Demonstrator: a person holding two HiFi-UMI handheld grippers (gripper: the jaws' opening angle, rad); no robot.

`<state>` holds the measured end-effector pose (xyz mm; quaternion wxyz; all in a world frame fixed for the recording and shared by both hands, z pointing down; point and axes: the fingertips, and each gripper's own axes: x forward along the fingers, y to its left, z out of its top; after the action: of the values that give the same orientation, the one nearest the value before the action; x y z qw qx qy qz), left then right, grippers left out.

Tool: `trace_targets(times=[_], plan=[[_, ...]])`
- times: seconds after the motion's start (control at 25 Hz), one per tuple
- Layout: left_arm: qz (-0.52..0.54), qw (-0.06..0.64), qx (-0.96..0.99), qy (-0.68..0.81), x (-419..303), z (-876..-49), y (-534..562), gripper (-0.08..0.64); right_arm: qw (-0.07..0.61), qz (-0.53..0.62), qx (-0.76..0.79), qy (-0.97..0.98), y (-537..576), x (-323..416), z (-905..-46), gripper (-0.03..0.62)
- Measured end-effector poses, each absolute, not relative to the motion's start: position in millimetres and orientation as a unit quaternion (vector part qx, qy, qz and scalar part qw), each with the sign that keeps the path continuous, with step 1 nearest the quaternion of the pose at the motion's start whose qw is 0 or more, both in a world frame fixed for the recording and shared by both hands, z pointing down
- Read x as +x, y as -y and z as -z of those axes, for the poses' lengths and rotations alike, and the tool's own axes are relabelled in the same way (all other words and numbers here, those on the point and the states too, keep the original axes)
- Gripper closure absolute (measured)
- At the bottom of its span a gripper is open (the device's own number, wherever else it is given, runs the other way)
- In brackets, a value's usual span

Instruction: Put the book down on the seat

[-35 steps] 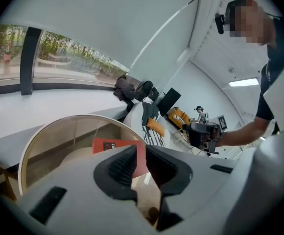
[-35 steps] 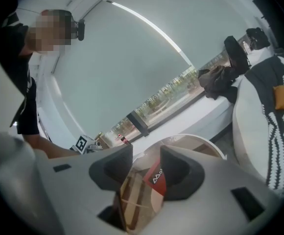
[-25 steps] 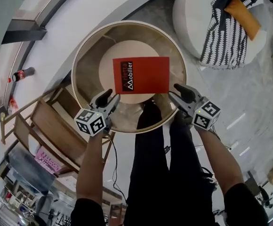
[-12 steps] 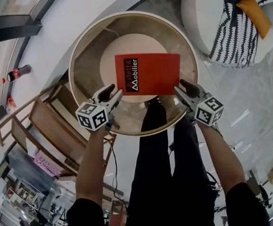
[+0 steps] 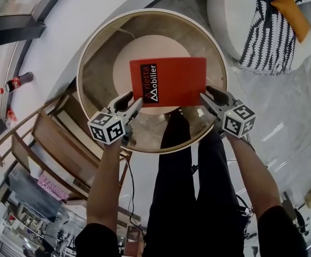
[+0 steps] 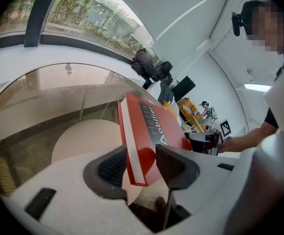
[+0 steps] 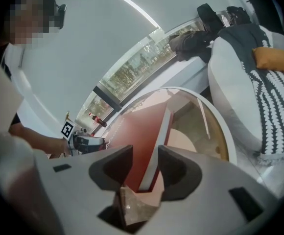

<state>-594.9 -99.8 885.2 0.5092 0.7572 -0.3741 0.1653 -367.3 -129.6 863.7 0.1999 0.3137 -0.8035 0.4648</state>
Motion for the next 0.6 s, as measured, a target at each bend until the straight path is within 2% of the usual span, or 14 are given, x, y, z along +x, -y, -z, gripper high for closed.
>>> trace_targets(times=[0.6], plan=[[-0.163,0.51,0.756,0.378,-589.8,-884.7,97.8,0.402,0.196,-0.459,0.323,0.804,128.4,-371.2,-866.5,0.471]])
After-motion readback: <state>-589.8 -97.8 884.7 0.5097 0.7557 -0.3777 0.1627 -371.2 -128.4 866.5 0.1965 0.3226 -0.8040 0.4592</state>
